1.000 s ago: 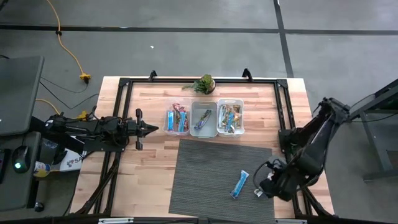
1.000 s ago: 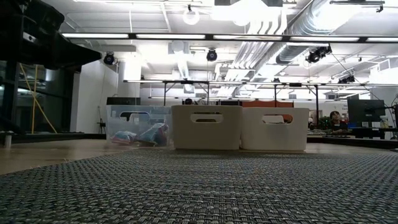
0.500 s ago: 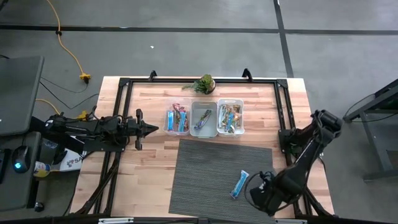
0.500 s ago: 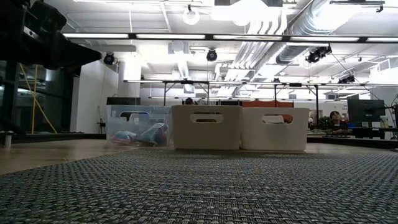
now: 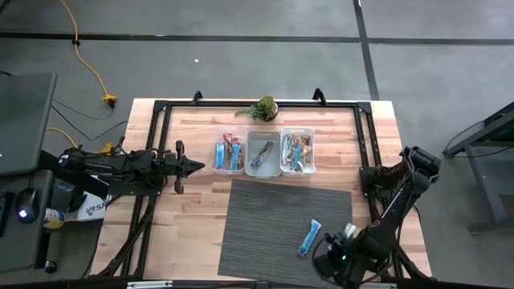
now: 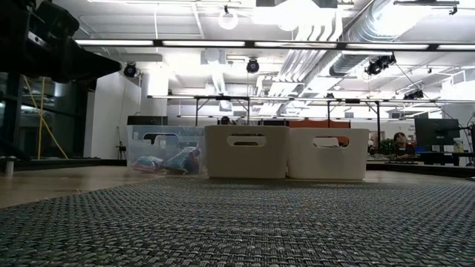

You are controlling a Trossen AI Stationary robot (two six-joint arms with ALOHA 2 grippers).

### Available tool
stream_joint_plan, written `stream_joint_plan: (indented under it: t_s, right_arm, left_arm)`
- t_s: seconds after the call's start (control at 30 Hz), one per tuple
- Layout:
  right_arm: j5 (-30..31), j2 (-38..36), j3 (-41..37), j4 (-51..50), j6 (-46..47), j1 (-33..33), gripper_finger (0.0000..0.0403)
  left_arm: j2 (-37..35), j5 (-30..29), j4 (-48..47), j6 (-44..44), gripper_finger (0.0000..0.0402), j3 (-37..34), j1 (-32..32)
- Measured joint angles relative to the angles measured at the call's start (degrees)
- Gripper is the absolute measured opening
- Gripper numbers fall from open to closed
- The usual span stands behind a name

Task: Pick and place Granola Bars by type
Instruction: Put the blue granola bar into the gray bin

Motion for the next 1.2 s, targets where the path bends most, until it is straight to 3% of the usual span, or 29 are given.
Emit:
stream_joint_plan:
  t_s: [0.1,0.2,0.3,0.4,0.63,0.77,0.9,1.1,1.2]
  right_arm:
    - [-0.22,3.41,0.00,6.29,0.07,0.93,0.0000]
    - [-4.23,8.13,0.44,14.57,2.50,1.64,0.0000]
    - [-6.74,12.91,5.42,15.72,4.40,1.61,0.0000]
    - [-10.97,17.44,15.71,6.43,6.81,0.50,0.0000]
    - [-17.00,27.54,45.90,-28.17,10.81,-2.13,0.0000]
    - [-17.40,32.89,57.79,-36.33,11.39,-4.92,0.0000]
    - [-17.23,32.80,54.50,-33.70,11.95,-7.93,0.0000]
    - [-14.42,31.80,53.13,-39.24,10.42,-12.66,0.0000]
    - [-16.77,29.89,49.45,-39.51,11.05,-13.82,0.0000]
  left_arm:
    - [0.00,0.00,0.00,-0.01,0.0000,0.00,-0.01]
    - [0.00,0.02,-0.01,-0.01,0.0000,0.00,0.00]
    - [0.00,0.04,-0.01,-0.02,0.0000,0.01,-0.02]
    - [0.00,0.04,-0.01,-0.02,0.0000,-0.01,0.00]
    - [0.00,0.07,-0.01,-0.04,0.0000,-0.01,0.00]
    - [0.00,0.20,-0.01,-0.04,0.0000,0.00,0.00]
    - [0.00,0.20,-0.01,-0.04,0.0000,-0.01,0.00]
    - [0.00,0.17,-0.01,-0.04,0.0000,0.00,0.00]
    - [-0.02,0.15,0.01,-0.04,0.0000,0.00,0.00]
